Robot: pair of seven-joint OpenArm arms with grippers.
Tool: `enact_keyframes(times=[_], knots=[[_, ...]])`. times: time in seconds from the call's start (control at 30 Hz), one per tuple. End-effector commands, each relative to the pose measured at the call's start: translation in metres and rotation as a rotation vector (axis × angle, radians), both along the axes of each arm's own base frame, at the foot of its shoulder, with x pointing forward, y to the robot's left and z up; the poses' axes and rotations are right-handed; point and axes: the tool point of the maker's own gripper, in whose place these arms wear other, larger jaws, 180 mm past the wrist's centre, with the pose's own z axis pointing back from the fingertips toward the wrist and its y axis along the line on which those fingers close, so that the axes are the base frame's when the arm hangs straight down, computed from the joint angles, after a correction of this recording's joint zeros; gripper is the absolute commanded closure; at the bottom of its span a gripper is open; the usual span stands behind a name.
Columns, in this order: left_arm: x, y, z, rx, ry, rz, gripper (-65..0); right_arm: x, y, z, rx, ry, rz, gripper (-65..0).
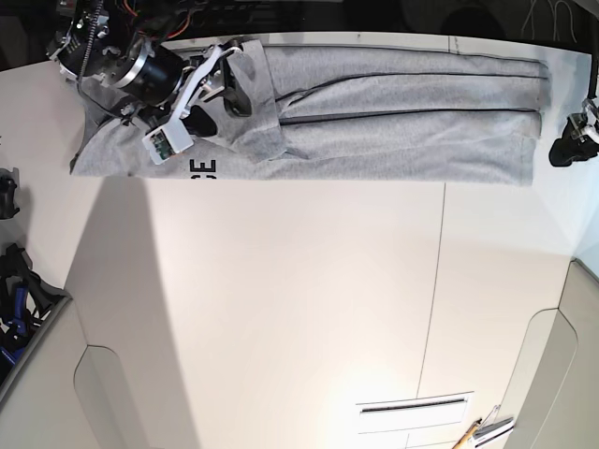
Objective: Fold the T-shirt properly
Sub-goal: 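Regrasp the folded shirt's ends with both grippers and straighten the fold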
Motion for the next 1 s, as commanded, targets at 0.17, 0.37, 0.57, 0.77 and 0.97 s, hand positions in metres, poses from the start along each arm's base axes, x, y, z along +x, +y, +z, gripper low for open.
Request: enact_keyframes(times=[0.17,0.37,0.57,0.77,0.97], knots=[[-0.029,0.004,-0.008,-0.058,0.035,0.033,-40.2,0.023,-0.046,0.014,-0.063,-0.084,-0.132,-32.5],[-0.034,-0.003,-0.015,-0.187,0.002,0.103,-40.2,0.028,-0.081,0.018,-0.098,-0.102,-0.230,-32.5],[-0.043,-0.024,-0.035,-0.242,0.017,0.128,-40.2,0.029,-0.106,0.019,-0.137,-0.112,-0.288,-32.5],[-0.047,-0.033,-0.043,-0.267,0.023,0.139,-40.2,0.028,-0.125,0.021,-0.158,-0.114,-0.351,-32.5],[-0.049,-0.037,-0.048,-0.256,0.048,0.121,-40.2,0.027,-0.145,0.014,-0.159,-0.106,-0.420,-32.5]])
